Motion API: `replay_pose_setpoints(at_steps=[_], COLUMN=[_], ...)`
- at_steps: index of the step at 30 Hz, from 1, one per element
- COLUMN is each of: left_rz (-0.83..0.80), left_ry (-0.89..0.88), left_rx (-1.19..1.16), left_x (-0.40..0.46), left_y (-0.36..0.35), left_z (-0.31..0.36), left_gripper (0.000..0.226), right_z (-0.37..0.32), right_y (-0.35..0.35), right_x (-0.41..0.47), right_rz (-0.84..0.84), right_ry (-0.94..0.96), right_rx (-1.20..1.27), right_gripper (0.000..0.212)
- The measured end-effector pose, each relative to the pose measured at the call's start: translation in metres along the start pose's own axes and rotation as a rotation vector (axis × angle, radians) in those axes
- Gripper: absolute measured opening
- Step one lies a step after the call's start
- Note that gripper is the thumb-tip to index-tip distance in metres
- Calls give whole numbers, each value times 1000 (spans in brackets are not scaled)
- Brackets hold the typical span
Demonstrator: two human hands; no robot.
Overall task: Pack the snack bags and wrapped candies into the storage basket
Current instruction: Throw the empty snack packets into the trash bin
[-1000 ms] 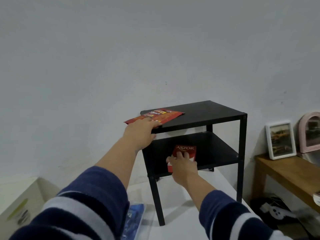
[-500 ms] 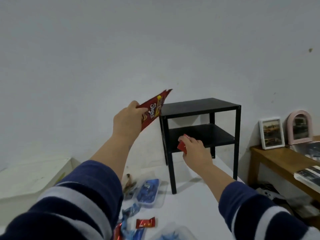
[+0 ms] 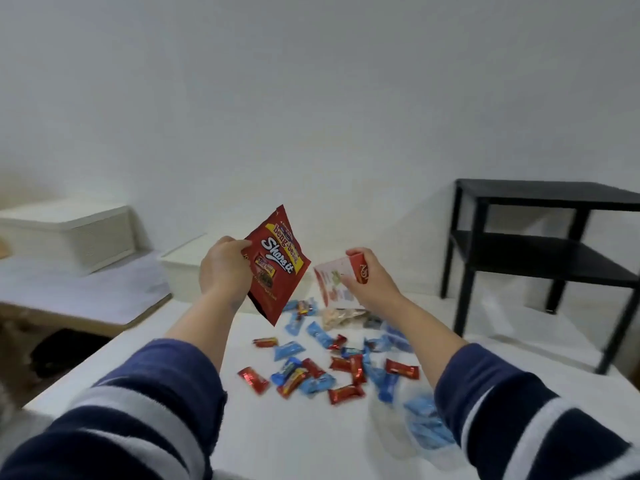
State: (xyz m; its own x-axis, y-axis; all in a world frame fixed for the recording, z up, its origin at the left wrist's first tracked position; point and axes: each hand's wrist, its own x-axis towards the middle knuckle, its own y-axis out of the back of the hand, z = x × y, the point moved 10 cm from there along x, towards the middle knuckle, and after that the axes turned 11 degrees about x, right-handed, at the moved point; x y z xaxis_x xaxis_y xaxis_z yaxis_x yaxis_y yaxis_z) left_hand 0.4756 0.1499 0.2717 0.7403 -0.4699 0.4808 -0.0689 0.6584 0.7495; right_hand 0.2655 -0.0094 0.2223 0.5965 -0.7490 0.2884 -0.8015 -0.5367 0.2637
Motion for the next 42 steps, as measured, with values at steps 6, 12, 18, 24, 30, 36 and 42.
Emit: replay_pose_setpoints(at_steps=[6,12,18,24,30,36,42], left_rz=[29,66,140,211,229,147,37], left_ry=[243,485,816,1128,1282,1384,1464], left_rx=[136,288,348,344,316,238,148], left_x=[-10,-27,-78,-170,-236,-272,-302], left_y=[34,75,117,162,188,177,132], left_z=[-166,-320,-444,-539,-637,-745,-838], left_gripper=[34,37,34,36,39,38,38], right_z=[-5,-19,-25,-31,-23,4,70], right_y=[-176,-351,-515,-646,-767,-874,-954], right_x=[18,36,13,-48,-124,-175,-210], right_rz=[-329,-615,-947,-1150,-1328,-1356,-1349], right_ry=[-56,-7,-44,-98,-148,-218,-300], right_rx=[100,67,96,164,118,28,-101], right_gripper=[46,31,32,33,33,33,37])
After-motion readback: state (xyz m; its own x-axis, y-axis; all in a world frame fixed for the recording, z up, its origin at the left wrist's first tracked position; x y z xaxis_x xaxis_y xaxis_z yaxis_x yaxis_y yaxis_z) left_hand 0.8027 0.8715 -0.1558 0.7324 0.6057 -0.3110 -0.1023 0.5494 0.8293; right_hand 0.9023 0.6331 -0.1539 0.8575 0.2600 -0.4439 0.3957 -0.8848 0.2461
